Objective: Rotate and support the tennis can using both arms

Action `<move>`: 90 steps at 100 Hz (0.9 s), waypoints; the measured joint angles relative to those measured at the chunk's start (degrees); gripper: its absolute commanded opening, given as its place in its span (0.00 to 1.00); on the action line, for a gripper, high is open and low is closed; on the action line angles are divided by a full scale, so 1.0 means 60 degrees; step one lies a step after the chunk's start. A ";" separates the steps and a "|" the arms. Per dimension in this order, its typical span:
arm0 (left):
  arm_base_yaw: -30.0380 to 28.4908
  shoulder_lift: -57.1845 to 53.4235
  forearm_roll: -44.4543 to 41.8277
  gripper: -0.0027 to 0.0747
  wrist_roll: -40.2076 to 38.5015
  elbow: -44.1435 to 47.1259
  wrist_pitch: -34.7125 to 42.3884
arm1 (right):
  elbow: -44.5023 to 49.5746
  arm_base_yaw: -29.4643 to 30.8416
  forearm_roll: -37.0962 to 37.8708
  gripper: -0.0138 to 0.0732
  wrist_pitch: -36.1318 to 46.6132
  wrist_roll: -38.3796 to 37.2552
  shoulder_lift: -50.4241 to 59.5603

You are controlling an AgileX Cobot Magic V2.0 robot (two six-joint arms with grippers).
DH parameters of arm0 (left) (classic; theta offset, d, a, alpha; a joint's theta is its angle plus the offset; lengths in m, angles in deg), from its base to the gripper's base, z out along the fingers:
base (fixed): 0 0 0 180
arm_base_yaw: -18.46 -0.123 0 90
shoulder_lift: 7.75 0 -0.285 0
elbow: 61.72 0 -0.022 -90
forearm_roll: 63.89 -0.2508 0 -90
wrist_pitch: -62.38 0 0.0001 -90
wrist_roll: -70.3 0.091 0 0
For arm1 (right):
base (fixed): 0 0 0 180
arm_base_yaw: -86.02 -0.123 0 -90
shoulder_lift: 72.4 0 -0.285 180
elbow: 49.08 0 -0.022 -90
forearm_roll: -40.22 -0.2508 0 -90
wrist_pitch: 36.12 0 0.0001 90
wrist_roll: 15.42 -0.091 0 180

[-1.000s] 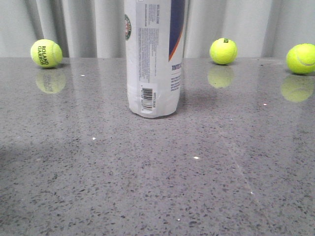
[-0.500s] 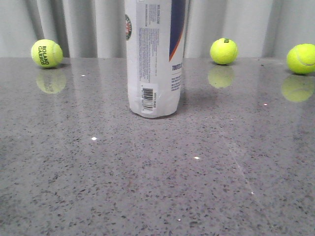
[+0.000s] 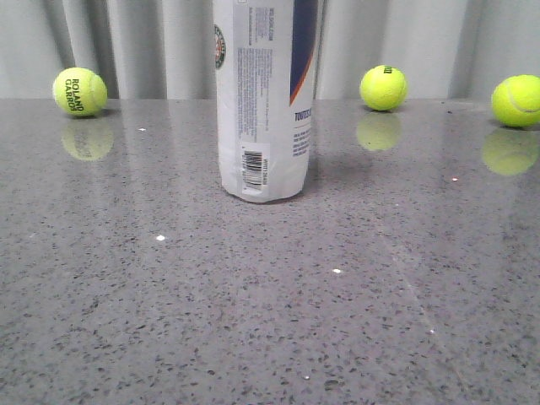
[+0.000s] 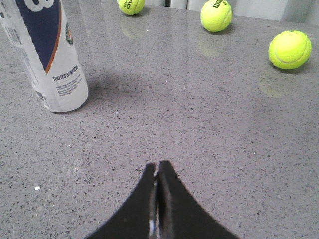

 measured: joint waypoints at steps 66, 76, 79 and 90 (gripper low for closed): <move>-0.1598 -0.2337 -0.0312 0.01 -0.0708 0.0822 -0.1636 | 0.0000 0.0000 0.0000 0.08 0.0000 0.0000 0.0000; -0.1598 -0.2337 -0.0333 0.01 -0.0724 0.0822 -0.1997 | 0.0000 0.0000 0.0000 0.08 0.0000 0.0000 0.0000; -0.1598 -0.2337 -0.0333 0.01 -0.0724 0.0822 -0.2052 | 0.0000 0.0000 0.0000 0.08 0.0000 0.0000 0.0000; -0.1598 -0.2337 -0.0333 0.01 -0.0724 0.0822 -0.2271 | 0.0000 0.0000 0.0000 0.08 0.0000 0.0000 0.0000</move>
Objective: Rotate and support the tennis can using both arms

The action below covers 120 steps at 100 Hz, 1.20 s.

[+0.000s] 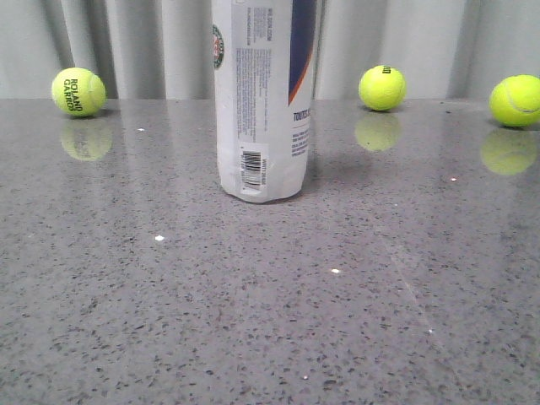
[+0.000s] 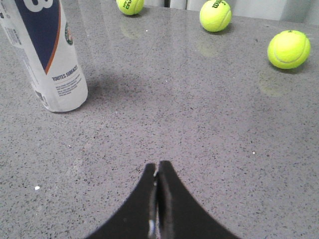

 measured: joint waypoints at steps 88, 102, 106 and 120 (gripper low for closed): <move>0.0000 0.0000 0.0000 0.01 0.0000 0.0000 -0.0120 | 0.0000 0.0000 0.0000 0.08 0.0000 0.0000 0.0000; 0.0000 0.0000 0.0000 0.01 0.0000 0.0000 -0.0136 | 0.0000 0.0000 0.0000 0.08 0.0000 0.0000 0.0000; 0.0000 0.0000 0.0000 0.01 0.0000 0.0000 -0.0136 | 0.0000 0.0000 0.0000 0.08 0.0000 0.0000 0.0000; 0.0000 0.0000 0.0000 0.01 0.0000 0.0000 -0.0136 | 0.0064 0.0039 0.0090 0.08 0.0137 0.0000 0.0000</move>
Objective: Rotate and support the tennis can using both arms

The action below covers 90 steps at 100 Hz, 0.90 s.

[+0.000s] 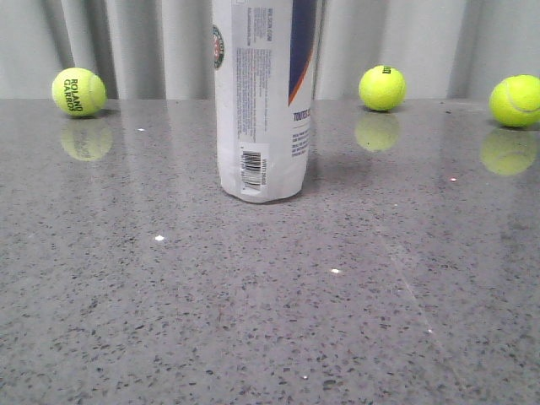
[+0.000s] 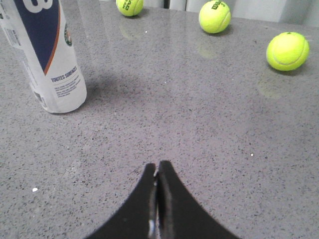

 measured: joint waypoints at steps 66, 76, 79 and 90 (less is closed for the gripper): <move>0.0000 0.0000 0.0000 0.01 0.0000 0.0000 0.0000 | 0.3457 0.3191 0.0131 0.08 0.5957 -0.0017 0.0753; 0.0000 0.0000 0.0000 0.01 0.0000 0.0000 0.0000 | 0.3987 0.3476 0.0151 0.08 0.6175 -0.0017 0.1390; 0.0000 0.0000 0.0000 0.01 0.0000 0.0000 0.0000 | 0.4158 0.3564 0.0151 0.08 0.6198 -0.0017 0.1616; 0.0000 0.0000 0.0000 0.01 0.0000 0.0000 0.0000 | 0.4588 0.3756 0.0163 0.08 0.6237 -0.0017 0.2252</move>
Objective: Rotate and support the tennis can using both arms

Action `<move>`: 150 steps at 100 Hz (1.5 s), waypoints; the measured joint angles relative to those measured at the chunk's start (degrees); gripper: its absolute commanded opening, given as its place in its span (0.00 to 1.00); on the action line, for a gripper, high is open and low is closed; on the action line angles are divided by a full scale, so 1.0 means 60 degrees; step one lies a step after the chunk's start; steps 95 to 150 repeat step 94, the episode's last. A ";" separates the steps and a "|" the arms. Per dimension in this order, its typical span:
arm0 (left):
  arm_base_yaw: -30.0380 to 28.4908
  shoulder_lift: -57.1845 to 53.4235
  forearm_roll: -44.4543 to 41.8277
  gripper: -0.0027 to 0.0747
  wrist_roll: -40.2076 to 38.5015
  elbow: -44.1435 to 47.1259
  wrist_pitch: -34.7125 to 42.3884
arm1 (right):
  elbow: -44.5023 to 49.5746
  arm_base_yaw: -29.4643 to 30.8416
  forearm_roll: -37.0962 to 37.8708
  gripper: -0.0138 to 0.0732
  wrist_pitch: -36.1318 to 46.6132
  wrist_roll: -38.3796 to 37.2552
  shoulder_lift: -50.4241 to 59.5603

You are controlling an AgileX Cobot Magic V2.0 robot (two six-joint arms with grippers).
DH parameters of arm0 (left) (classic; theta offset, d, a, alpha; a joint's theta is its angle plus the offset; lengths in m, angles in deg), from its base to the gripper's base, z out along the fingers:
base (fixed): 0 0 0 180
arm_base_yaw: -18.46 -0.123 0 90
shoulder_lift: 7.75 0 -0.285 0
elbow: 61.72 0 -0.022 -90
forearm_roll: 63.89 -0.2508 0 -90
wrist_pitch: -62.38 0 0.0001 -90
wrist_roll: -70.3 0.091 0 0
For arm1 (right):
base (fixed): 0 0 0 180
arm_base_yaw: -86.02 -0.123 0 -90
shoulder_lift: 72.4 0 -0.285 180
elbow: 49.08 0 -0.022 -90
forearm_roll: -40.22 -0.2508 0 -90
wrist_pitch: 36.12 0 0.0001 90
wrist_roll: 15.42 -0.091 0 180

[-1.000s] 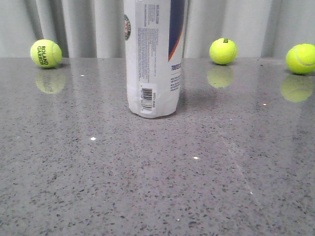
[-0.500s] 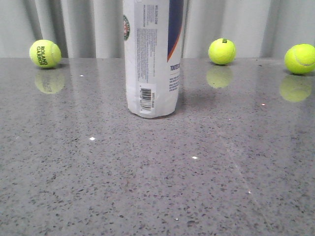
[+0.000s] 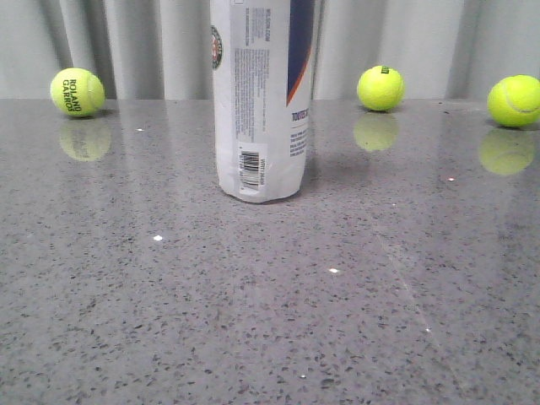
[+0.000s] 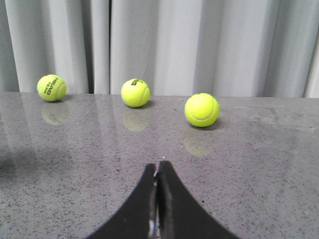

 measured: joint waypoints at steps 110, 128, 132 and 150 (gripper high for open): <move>0.0000 0.0000 0.0000 0.01 0.0000 0.0000 0.0000 | 0.1102 0.0124 -0.0293 0.08 -0.0021 -0.0017 0.0634; 0.0000 0.0000 0.0000 0.01 0.0000 0.0000 0.0000 | 0.1102 0.0124 -0.0293 0.08 -0.0021 -0.0017 0.0634; 0.0000 0.0000 0.0000 0.01 0.0000 0.0000 0.0000 | 0.1102 0.0124 -0.0293 0.08 -0.0021 -0.0017 0.0634; 0.0000 0.0000 0.0000 0.01 0.0000 0.0000 0.0000 | 0.1102 0.0124 -0.0293 0.08 -0.0021 -0.0017 0.0634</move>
